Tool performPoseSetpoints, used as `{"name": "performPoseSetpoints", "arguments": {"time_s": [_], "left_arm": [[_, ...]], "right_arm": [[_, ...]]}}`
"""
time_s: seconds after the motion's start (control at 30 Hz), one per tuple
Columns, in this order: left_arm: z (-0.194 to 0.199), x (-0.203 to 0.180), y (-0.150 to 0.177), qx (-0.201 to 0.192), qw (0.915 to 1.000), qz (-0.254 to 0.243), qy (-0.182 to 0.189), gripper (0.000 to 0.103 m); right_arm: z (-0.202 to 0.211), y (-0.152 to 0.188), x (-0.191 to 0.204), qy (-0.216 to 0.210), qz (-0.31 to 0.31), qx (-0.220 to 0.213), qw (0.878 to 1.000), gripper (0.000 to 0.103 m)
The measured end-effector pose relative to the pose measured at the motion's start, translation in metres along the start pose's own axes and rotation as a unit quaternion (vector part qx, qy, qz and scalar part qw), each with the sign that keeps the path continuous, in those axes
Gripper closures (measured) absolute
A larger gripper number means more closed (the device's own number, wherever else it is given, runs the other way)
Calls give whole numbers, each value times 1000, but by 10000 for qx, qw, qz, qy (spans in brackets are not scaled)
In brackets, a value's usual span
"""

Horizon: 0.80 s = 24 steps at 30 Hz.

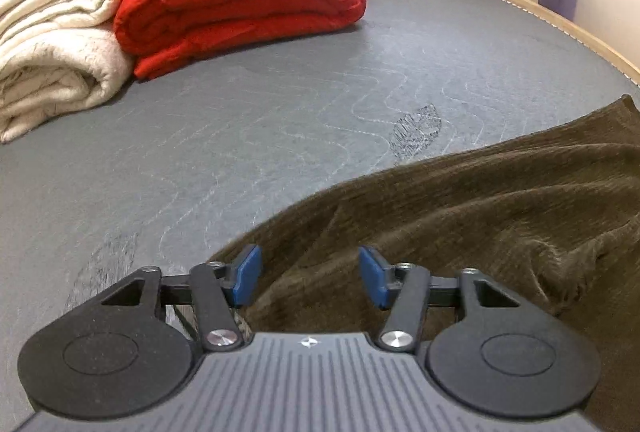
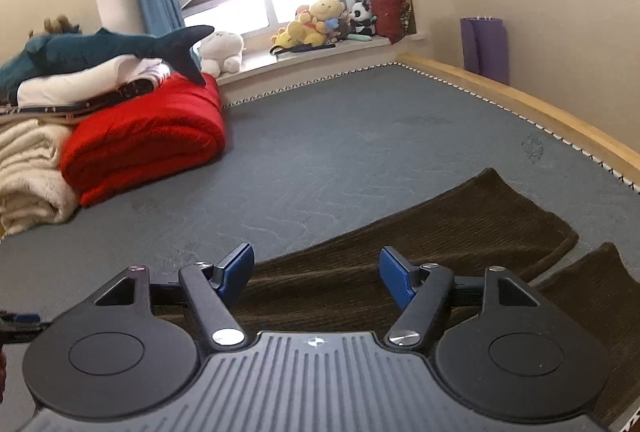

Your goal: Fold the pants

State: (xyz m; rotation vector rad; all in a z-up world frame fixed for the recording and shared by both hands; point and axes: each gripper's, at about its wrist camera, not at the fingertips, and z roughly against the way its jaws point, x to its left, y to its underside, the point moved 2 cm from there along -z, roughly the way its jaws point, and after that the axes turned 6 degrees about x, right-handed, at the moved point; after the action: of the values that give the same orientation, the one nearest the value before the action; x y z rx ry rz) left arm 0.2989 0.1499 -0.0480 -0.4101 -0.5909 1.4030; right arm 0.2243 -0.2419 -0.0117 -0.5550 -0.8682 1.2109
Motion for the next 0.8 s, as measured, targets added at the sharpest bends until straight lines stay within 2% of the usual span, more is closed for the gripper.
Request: {"name": "performPoseSetpoints", "arguments": {"time_s": [0.1, 0.13, 0.17, 0.2, 0.23, 0.27, 0.3, 0.33, 0.37, 0.4, 0.47, 0.57, 0.6, 0.63, 0.7, 0.77, 0.8], "left_arm": [[-11, 5, -7, -243, 9993, -172, 230, 103], [-15, 6, -9, -333, 9991, -226, 153, 103], [-21, 9, -11, -349, 9992, -185, -3, 103], [-28, 14, -13, -331, 9994, -40, -57, 103], [-35, 21, -13, -313, 9994, 130, 17, 102], [-43, 26, -13, -274, 9992, 244, 136, 96], [-51, 29, -13, -190, 9993, 258, 202, 77], [-57, 30, -14, -148, 9993, 240, 230, 66], [-62, 32, -14, -177, 9993, 227, 246, 47], [-65, 33, -16, -212, 9992, 237, 232, 36], [-73, 35, -21, -191, 9987, 298, 370, 34], [-90, 32, -27, 135, 9983, 112, 563, 35], [-95, 29, -26, 248, 9984, -49, 508, 41], [-99, 27, -26, 347, 9983, -193, 421, 47], [-102, 26, -24, 488, 9974, -282, 444, 79], [-94, 24, -22, 546, 9969, -409, 398, 91], [-86, 20, -22, 502, 9967, -516, 377, 93]], "right_arm": [[-2, 2, 4, 100, 237, 108, 9996, 35], [-5, 2, 7, 177, 342, 148, 9992, 42], [-6, 3, 7, 275, 453, 182, 9984, 54], [-7, 4, 8, 347, 518, 198, 9979, 60], [-8, 3, 8, 388, 546, 211, 9975, 71], [-9, 3, 6, 392, 541, 243, 9975, 77], [-10, 3, 4, 365, 518, 271, 9976, 78], [-11, 3, 4, 344, 521, 307, 9976, 79], [-11, 4, 3, 343, 545, 346, 9973, 78], [-12, 4, 3, 338, 579, 368, 9971, 78], [-13, 4, 1, 321, 596, 373, 9970, 78], [-16, 2, -7, 399, 413, 406, 9975, 78], [-17, 1, -10, 412, 295, 412, 9979, 78], [-19, 0, -13, 413, 169, 431, 9981, 78], [-21, 0, -16, 424, -28, 450, 9981, 78], [-23, 2, -19, 478, -91, 467, 9977, 78], [-24, 4, -19, 519, -96, 493, 9974, 78]]}}
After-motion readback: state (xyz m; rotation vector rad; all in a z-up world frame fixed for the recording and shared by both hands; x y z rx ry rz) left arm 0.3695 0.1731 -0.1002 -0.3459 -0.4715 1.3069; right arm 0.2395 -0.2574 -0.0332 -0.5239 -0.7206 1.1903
